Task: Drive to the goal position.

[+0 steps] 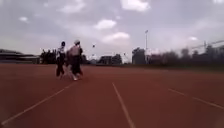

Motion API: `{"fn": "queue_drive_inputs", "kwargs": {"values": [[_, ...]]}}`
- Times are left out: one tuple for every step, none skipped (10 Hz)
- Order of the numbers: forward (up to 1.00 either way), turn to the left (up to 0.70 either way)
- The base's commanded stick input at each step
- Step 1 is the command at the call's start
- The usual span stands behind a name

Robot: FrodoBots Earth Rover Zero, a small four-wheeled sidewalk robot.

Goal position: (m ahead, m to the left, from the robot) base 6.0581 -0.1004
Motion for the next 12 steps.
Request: {"fn": "queue_drive_inputs", "kwargs": {"values": [[0.45,0.0],[0.45,0.0],[0.45,0.0],[0.45,0.0],[0.45,0.0],[0.45,0.0],[0.45,0.0],[0.45,0.0],[0.45,0.0],[0.45,0.0],[0.45,0.0],[0.45,0.0]]}}
